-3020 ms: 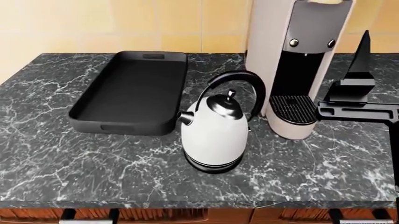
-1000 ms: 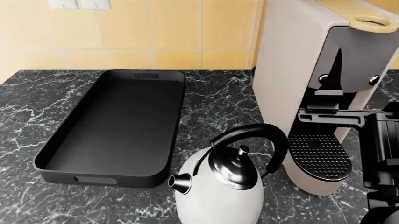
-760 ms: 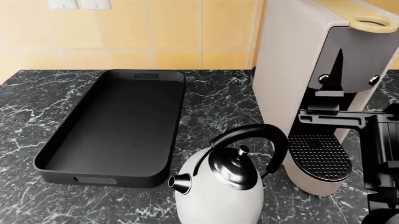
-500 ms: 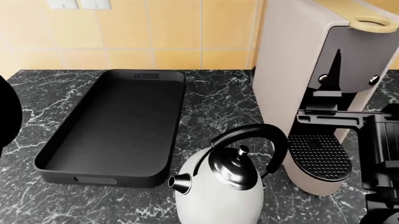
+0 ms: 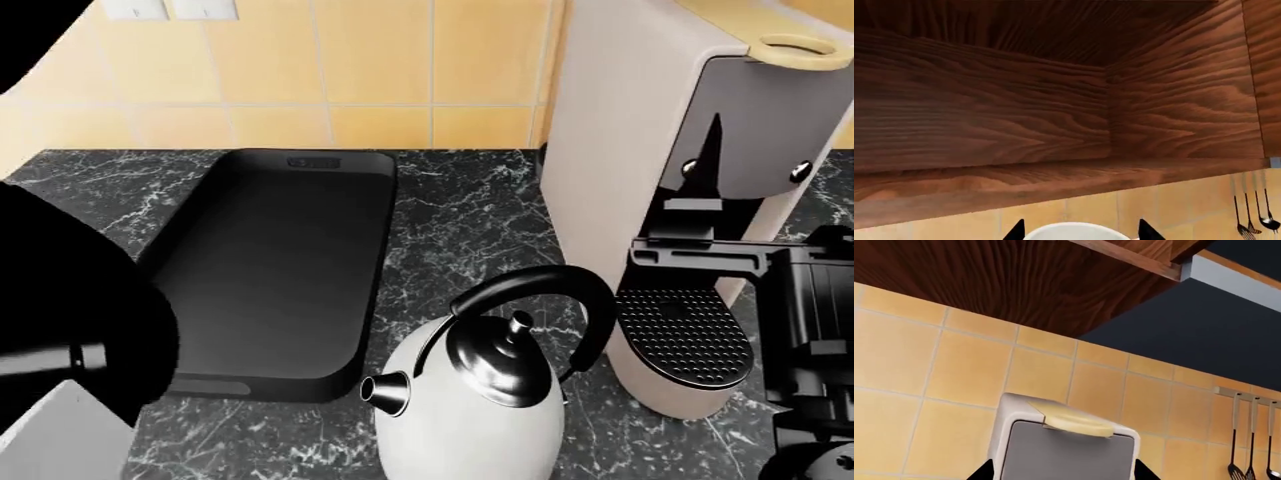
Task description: Pick the kettle from the counter and place it on the tray. Then pick the mug from the cabinet and place it on the tray. Then close the cabinet doors.
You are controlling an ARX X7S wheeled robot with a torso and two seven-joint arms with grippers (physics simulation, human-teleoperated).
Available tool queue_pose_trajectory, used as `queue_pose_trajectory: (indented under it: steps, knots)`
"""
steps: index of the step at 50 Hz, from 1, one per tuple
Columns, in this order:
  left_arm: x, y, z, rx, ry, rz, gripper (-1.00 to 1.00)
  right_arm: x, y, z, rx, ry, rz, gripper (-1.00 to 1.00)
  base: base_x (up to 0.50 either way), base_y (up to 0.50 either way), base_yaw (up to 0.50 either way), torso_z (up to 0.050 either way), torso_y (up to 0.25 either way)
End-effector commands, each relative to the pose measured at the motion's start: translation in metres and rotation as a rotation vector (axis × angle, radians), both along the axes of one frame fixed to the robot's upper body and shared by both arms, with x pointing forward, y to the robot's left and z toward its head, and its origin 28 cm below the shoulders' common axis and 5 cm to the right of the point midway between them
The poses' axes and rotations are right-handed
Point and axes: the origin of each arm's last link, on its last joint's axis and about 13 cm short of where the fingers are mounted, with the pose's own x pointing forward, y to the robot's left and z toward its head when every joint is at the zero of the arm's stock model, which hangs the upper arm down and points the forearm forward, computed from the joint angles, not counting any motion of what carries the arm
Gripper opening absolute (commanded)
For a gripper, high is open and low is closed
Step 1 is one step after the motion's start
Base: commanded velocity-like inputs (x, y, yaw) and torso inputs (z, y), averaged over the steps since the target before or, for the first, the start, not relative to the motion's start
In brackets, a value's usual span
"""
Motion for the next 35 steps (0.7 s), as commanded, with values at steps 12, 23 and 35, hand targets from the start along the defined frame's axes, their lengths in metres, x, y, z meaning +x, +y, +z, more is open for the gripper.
queue_pose_trajectory:
  steps: [12, 23, 35]
  knots:
    - [0.1, 0.023, -0.101, 0.061, 0.312, 0.254, -1.0, 0.008, -0.002, -0.01, 0.012, 0.025, -0.004, 1.0, 0.0, 0.0, 0.0, 0.0, 0.0]
    - [0.134, 0.035, -0.134, 0.088, 0.432, 0.387, -1.0, 0.011, -0.003, -0.014, 0.017, 0.036, -0.006, 1.0, 0.0, 0.0, 0.0, 0.0, 0.0]
    - [0.168, 0.052, -0.135, 0.072, 0.452, 0.575, -1.0, 0.012, -0.002, -0.014, 0.022, 0.036, -0.003, 1.0, 0.0, 0.0, 0.0, 0.0, 0.001]
